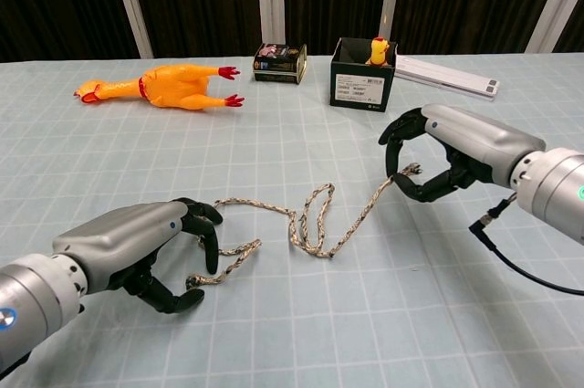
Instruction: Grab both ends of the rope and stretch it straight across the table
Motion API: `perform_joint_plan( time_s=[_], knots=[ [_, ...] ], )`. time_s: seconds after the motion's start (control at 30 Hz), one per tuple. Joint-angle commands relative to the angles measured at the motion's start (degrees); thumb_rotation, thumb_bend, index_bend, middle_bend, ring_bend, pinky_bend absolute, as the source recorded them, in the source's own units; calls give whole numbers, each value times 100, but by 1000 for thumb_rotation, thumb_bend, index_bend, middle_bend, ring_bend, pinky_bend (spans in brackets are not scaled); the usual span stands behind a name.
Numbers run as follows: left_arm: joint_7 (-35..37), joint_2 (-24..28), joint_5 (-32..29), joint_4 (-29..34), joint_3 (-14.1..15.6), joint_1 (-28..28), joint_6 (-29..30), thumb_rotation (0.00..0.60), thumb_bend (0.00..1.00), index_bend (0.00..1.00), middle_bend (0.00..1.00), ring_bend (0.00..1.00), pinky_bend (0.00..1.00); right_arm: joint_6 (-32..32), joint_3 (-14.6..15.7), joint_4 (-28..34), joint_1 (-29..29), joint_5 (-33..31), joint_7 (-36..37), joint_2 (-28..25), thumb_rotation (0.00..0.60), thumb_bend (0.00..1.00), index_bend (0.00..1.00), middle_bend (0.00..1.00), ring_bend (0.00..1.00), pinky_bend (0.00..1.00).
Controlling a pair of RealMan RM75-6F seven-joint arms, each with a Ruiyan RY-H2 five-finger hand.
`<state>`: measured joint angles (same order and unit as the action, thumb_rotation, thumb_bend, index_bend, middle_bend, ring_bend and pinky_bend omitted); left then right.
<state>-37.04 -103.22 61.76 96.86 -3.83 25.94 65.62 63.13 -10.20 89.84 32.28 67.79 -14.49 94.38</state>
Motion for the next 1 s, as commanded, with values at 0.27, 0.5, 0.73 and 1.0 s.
perform_joint_plan(
  time_s=[0.27,0.5,0.73,1.0],
  knots=[
    [80,-22,4,-51,33,32,40,600,479,517,115,0,0,-1,1,-31,-5,-13,8,-5,600,516,564,242,9,0],
    [99,0,4,-89,83,36,79,600,495,525,116,0,0,1,8,-52,-10,-10,20,2,600,516,564,242,9,0],
    [67,39,-74,-101,101,49,89,600,507,530,115,0,0,0,8,-68,-17,-24,20,-9,600,515,565,243,8,0],
    [98,80,-82,-65,112,63,121,600,600,569,126,0,0,7,9,-71,-14,-23,1,5,600,516,570,245,9,0]
  ],
)
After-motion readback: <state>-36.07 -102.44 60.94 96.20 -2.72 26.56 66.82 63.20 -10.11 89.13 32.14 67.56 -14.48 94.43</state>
